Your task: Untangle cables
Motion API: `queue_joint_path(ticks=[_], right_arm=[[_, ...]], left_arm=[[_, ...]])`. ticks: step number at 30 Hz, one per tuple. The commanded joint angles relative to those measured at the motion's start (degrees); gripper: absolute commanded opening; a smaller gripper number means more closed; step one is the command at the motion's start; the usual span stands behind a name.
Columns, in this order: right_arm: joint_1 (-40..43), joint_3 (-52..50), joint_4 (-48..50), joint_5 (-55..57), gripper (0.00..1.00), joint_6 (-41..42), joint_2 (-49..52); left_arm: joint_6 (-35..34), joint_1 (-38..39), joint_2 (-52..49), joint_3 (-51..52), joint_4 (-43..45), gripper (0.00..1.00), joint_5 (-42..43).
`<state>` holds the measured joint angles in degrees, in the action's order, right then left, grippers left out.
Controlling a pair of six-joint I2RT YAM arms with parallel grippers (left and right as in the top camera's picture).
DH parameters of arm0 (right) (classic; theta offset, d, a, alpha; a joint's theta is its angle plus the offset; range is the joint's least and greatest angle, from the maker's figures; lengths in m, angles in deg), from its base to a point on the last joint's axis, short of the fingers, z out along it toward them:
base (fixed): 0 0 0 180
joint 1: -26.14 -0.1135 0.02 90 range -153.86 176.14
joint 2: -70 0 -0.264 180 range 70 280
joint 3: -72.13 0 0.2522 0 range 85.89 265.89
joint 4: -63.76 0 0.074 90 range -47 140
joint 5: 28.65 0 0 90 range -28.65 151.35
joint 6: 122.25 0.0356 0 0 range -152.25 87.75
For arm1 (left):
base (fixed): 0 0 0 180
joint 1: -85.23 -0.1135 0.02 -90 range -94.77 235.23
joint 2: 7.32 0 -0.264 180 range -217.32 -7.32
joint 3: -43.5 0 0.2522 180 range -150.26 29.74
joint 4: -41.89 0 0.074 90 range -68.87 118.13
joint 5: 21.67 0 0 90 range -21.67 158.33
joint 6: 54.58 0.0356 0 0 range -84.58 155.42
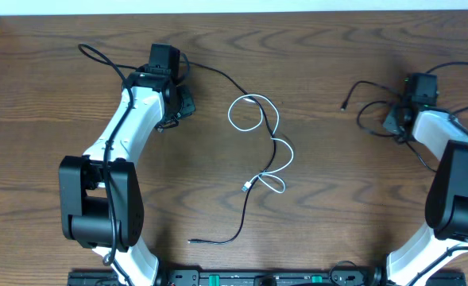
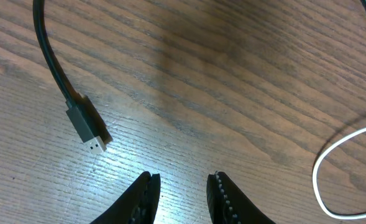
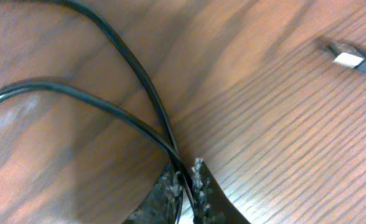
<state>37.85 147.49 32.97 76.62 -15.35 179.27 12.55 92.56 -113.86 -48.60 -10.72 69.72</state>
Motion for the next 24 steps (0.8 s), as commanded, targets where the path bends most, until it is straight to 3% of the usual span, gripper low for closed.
queue_joint_path(ticks=[1,10,12,14,17,24], right_arm=[[2.93,-0.44,1.92,0.83,0.06,-1.53,0.39],[5.33,-0.44,5.62,-2.67,0.05,-1.57,0.39],[5.31,-0.44,6.62,-5.42,0.14,-1.60,0.39],[5.20,-0.26,7.37,-9.94,0.29,-2.32,0.35],[4.24,3.72,0.90,-15.23,0.45,-2.60,0.33],[-1.60,16.31,-17.59,-30.95,0.59,-4.83,0.33]], left_arm=[[-0.28,0.02,-0.83,0.26,-0.02,0.30,0.09],[-0.28,0.02,-0.85,0.26,-0.02,0.30,0.09],[-0.28,0.02,-0.85,0.26,-0.02,0.30,0.09],[-0.28,0.02,-0.83,0.26,-0.02,0.30,0.09],[-0.28,0.02,-0.83,0.26,0.20,0.30,0.07],[-0.28,0.02,-0.85,0.26,0.39,0.30,0.07]])
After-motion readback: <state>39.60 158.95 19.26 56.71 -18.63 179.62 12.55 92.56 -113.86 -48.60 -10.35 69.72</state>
